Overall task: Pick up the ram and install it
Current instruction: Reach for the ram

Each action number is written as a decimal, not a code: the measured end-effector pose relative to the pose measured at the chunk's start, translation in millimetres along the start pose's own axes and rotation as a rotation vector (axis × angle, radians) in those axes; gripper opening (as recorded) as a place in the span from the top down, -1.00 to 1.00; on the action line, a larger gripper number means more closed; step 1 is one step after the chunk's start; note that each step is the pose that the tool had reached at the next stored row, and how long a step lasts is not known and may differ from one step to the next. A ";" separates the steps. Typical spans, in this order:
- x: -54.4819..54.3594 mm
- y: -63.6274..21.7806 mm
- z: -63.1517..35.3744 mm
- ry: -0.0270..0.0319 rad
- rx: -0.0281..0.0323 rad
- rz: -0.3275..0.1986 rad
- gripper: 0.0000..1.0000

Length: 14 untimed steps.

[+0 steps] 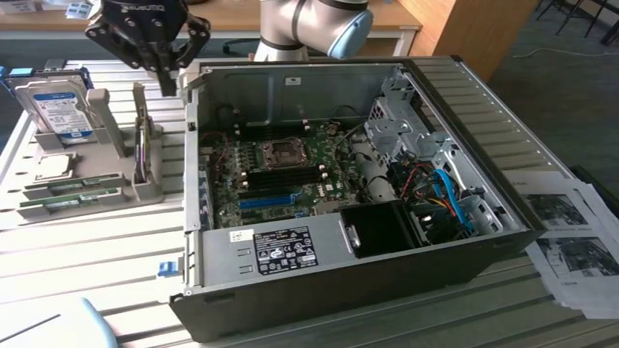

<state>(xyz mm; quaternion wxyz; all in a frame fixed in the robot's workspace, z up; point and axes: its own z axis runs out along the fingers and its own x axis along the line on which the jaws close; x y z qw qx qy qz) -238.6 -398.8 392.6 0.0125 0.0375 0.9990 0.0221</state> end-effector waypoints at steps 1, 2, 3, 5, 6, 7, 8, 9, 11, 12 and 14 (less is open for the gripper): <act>3.8 -0.3 -0.1 0.0000 0.0000 0.000 0.81; 7.3 -0.5 -0.1 0.0000 0.0000 0.000 0.81; 10.7 -0.8 -0.2 0.0001 0.0000 0.000 0.81; 17.5 -1.3 -0.3 0.0001 0.0000 0.000 0.81; 21.1 -1.6 -0.4 0.0001 0.0000 0.000 0.81; 24.3 -1.8 -0.5 0.0001 0.0000 0.000 0.81; 27.6 -2.1 -0.5 0.0001 0.0000 0.000 0.81; 30.7 -2.3 -0.6 0.0001 0.0000 0.000 0.81; 37.0 -2.8 -0.7 0.0001 0.0001 0.000 0.81; 40.1 -3.0 -0.7 0.0001 0.0000 0.000 0.81; 46.6 -3.5 -0.8 0.0001 0.0001 0.000 0.81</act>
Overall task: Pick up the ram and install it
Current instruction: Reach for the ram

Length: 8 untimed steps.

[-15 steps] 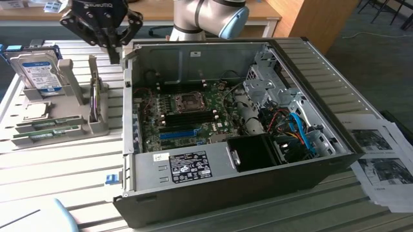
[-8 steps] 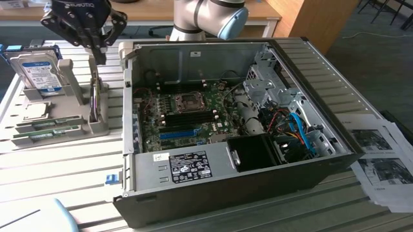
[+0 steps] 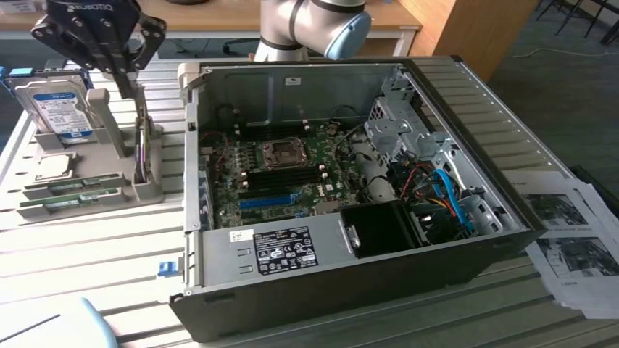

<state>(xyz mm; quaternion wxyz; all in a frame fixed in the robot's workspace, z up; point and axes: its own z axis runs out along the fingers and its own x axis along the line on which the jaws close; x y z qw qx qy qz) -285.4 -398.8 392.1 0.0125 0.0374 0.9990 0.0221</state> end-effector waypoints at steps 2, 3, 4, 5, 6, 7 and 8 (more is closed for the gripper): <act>6.1 -0.5 -0.1 -0.0001 0.0000 0.000 0.81; 9.2 -0.7 -0.1 0.0000 0.0000 0.000 0.81; 12.4 -0.9 -0.2 0.0000 0.0000 0.000 0.81; 15.6 -1.2 -0.2 0.0000 0.0000 0.000 0.81; 18.7 -1.4 -0.2 0.0000 0.0000 0.000 0.81; 21.9 -1.6 -0.3 0.0000 0.0000 0.000 0.81; 25.0 -1.9 -0.3 -0.0001 -0.0001 0.000 0.81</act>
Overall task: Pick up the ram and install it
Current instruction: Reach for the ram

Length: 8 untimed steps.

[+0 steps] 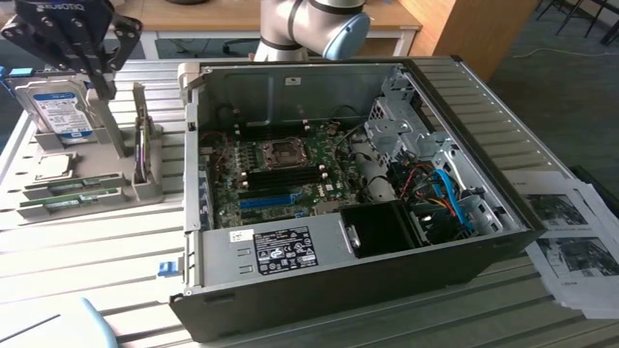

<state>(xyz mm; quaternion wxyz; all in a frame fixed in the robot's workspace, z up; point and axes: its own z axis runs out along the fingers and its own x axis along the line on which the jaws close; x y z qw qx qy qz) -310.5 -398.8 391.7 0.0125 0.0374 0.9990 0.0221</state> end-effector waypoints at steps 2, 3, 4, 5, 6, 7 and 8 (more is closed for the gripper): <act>5.4 -0.4 0.0 0.0000 0.0000 0.000 0.81; 7.8 -0.6 0.1 0.0000 0.0000 0.000 0.81; 10.6 -0.8 0.2 0.0001 0.0000 0.000 0.81; 13.2 -1.0 0.3 0.0000 0.0000 0.000 0.81; 16.0 -1.2 0.3 0.0000 0.0000 0.000 0.81; 19.1 -1.5 0.3 0.0001 0.0000 0.000 0.81; 22.4 -1.7 0.4 0.0000 0.0000 0.000 0.81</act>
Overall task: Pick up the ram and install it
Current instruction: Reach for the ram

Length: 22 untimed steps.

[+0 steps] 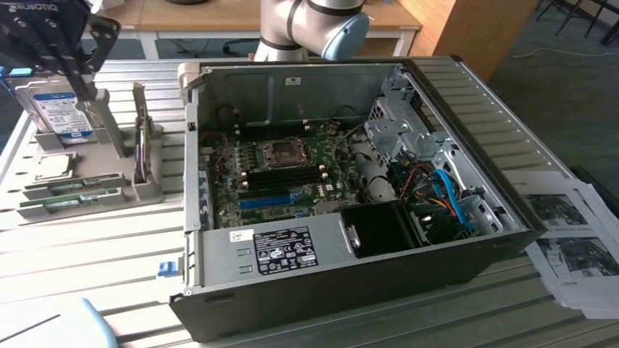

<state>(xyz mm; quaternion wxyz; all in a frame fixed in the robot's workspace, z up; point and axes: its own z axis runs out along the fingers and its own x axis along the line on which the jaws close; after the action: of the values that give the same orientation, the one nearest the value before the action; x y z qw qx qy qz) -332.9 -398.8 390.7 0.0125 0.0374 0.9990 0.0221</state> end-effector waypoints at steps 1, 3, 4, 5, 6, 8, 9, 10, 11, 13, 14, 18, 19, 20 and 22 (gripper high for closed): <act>3.2 -0.2 0.1 0.0000 0.0000 0.000 0.81; 10.0 -0.8 0.1 0.0001 0.0001 0.000 0.81; 13.4 -1.1 0.2 0.0000 0.0000 0.000 0.81; 16.7 -1.3 0.3 0.0000 0.0000 0.000 0.81; 20.0 -1.6 0.4 0.0001 0.0000 0.000 0.81; 26.4 -2.0 0.4 0.0001 0.0000 0.000 0.81; 30.0 -2.3 0.5 0.0000 0.0000 0.000 0.81; 33.1 -2.6 0.5 0.0001 0.0001 0.000 0.81; 36.1 -2.8 0.6 0.0001 0.0000 0.000 0.81; 42.1 -3.2 0.7 0.0000 0.0000 0.000 0.81; 45.1 -3.5 0.8 0.0001 0.0000 0.000 0.81; 56.3 -4.3 1.0 0.0001 0.0000 0.000 0.81; 59.0 -4.5 1.0 0.0001 0.0000 0.000 0.81; 61.5 -4.7 1.1 0.0001 0.0001 0.000 0.81; 66.1 -5.1 1.1 0.0001 0.0001 0.000 0.81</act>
<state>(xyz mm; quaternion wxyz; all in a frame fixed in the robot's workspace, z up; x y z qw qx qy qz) -399.1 -398.8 387.8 0.0125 0.0374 0.9990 0.0221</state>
